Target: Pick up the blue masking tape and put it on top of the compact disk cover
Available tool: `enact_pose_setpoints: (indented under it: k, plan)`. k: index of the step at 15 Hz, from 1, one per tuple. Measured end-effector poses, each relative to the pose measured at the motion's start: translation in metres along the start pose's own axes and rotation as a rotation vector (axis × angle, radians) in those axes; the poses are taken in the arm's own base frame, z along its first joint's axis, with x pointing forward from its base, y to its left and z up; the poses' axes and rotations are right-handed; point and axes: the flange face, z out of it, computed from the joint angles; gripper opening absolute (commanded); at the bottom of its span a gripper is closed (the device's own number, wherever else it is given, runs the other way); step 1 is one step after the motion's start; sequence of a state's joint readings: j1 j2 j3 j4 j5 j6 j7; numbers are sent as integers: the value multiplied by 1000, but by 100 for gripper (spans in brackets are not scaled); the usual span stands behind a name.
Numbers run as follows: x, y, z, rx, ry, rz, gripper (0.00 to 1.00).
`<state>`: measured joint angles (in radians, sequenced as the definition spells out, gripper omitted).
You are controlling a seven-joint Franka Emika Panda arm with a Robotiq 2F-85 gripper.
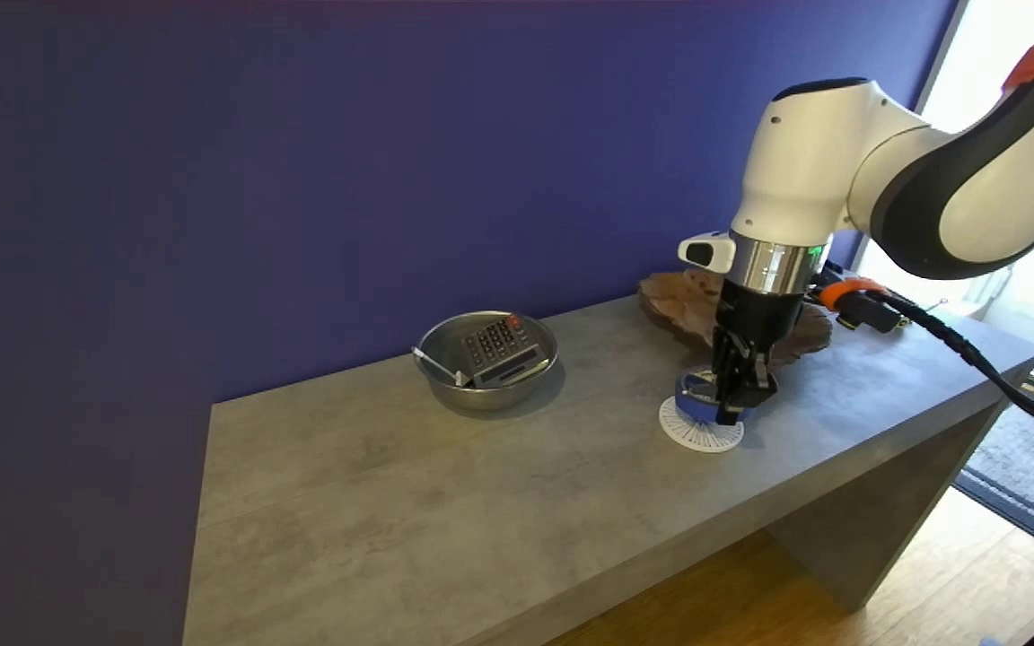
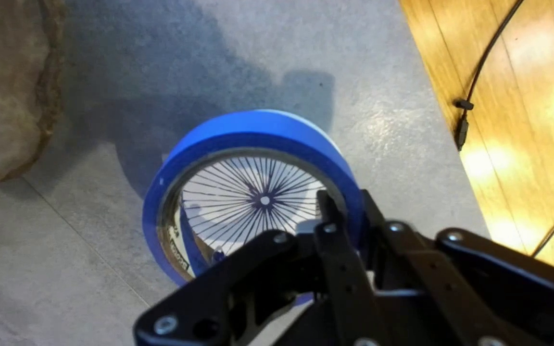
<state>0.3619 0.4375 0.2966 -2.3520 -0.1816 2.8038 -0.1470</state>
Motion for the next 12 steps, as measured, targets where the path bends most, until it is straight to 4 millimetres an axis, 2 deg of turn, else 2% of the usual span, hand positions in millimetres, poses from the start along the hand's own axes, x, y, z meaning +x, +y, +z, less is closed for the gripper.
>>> enact_pose_setpoints:
  k: [6,12]
  plan:
    - [8,-14,13,8,-2,-36,3]
    - [8,-9,18,-4,0,-30,3]
